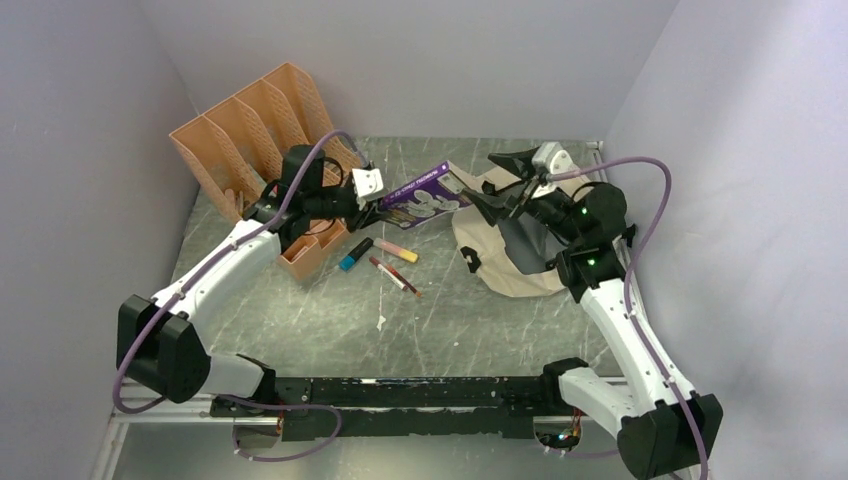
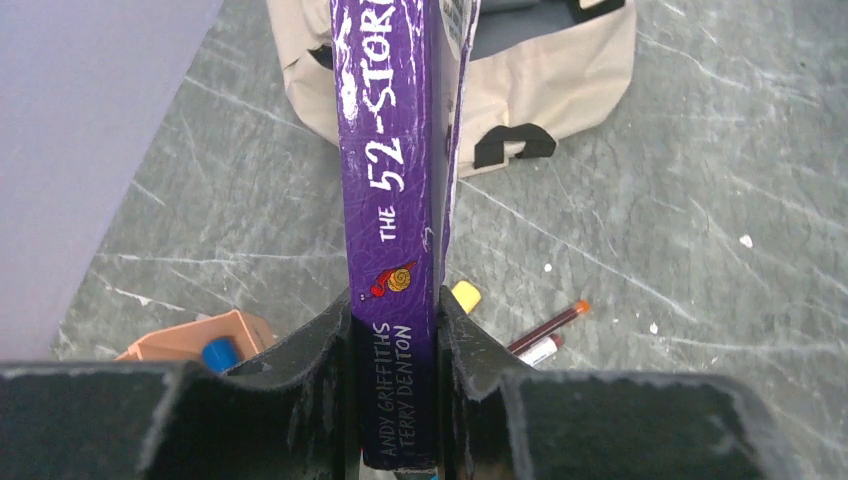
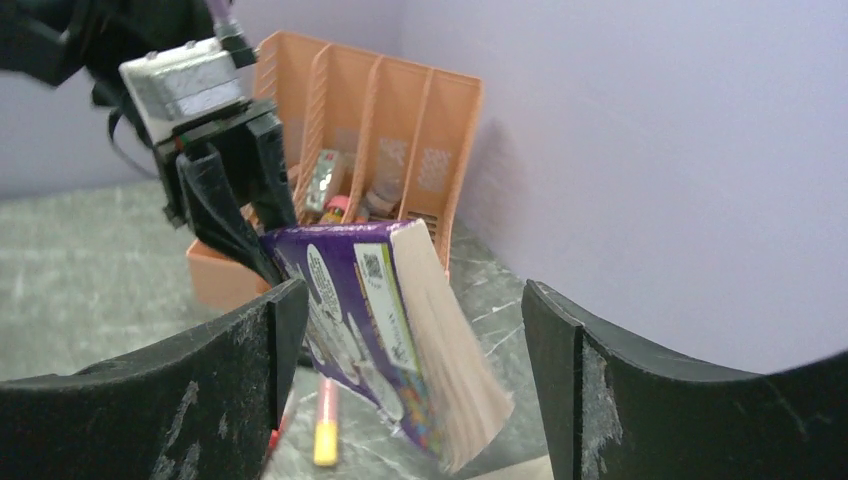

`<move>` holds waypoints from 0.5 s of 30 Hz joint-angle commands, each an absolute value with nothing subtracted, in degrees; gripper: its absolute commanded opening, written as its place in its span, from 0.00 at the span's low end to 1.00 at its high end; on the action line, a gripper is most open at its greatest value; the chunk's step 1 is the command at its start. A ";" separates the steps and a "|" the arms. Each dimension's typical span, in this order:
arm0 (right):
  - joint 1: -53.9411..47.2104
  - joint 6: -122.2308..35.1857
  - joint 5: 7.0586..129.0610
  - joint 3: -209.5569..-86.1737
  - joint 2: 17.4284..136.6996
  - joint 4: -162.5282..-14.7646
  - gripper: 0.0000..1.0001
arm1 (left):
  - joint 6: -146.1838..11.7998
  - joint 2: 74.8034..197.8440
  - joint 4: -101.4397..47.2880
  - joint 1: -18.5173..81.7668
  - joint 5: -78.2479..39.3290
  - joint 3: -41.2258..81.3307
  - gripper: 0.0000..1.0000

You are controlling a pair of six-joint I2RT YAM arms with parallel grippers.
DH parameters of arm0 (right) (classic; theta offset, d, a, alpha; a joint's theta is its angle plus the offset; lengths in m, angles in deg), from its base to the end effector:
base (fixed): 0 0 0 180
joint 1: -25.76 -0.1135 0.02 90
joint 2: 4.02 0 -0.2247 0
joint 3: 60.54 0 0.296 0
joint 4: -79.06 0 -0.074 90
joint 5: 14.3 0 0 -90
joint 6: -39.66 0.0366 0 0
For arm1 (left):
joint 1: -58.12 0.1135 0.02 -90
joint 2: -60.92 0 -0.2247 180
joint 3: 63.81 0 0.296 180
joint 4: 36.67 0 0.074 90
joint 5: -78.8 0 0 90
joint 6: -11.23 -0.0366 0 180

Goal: Pack the student bag
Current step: Pick up the book from the center of the board.

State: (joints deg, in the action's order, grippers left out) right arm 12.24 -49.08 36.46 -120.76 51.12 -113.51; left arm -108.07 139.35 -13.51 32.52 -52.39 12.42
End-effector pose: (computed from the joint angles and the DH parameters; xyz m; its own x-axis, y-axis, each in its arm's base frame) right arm 0.2707 0.0889 0.3551 0.2779 0.0843 -0.9569 -0.7735 0.6104 -0.1708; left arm 0.3165 -0.1784 0.2788 0.0849 0.3677 -0.9261 0.9406 0.2770 0.1962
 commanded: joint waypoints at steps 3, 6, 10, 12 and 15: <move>11.56 -74.22 19.31 -129.69 55.10 -95.38 0.82 | -120.77 135.36 -13.66 32.28 -63.14 13.30 0.05; 11.39 -79.80 17.62 -131.86 56.84 -88.20 0.82 | -124.95 134.72 -11.07 31.24 -64.69 12.78 0.05; 10.44 -83.97 15.12 -133.22 57.96 -80.98 0.81 | -126.59 134.03 -11.40 30.07 -62.33 11.73 0.05; 9.30 -84.55 14.88 -133.55 58.44 -78.81 0.81 | -127.28 134.12 -10.97 29.77 -62.29 11.76 0.05; 8.23 -84.87 15.70 -134.18 59.84 -76.22 0.79 | -127.93 134.21 -10.90 29.40 -63.66 11.64 0.05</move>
